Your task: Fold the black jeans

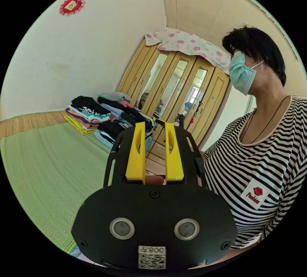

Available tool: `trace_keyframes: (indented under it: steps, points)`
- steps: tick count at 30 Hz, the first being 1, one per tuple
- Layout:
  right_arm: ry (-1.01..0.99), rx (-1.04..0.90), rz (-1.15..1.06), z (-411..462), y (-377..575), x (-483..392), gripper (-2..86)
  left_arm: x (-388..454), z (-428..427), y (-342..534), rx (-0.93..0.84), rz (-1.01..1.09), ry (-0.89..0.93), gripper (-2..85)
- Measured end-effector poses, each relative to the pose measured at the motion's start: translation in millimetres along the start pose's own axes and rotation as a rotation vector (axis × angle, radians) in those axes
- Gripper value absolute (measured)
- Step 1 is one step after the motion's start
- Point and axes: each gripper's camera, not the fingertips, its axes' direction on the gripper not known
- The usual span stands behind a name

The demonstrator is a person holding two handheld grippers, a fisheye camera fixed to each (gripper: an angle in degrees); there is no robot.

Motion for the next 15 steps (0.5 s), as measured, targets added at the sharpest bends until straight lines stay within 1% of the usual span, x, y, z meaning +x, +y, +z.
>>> trace_keyframes:
  steps: [4,6,10,12,15]
  points:
    - [0.088,-0.040,0.010,81.9,-52.3,41.3,12.1,-70.8,82.8,-41.3,-0.062,-0.070,0.109,9.3]
    - [0.139,-0.067,0.017,139.1,-89.5,68.1,13.1,-99.6,117.2,-60.3,-0.073,-0.082,0.140,9.2]
    - [0.172,-0.148,0.072,224.7,-136.7,106.5,13.9,-161.3,188.0,-97.4,-0.088,-0.176,0.238,8.4]
    - [0.187,-0.207,0.075,272.0,-160.5,125.1,13.8,-178.4,210.1,-111.6,-0.080,-0.211,0.254,7.9]
    - [0.236,-0.255,0.027,316.1,-187.4,141.4,13.6,-198.1,241.7,-137.0,-0.113,-0.278,0.244,7.6]
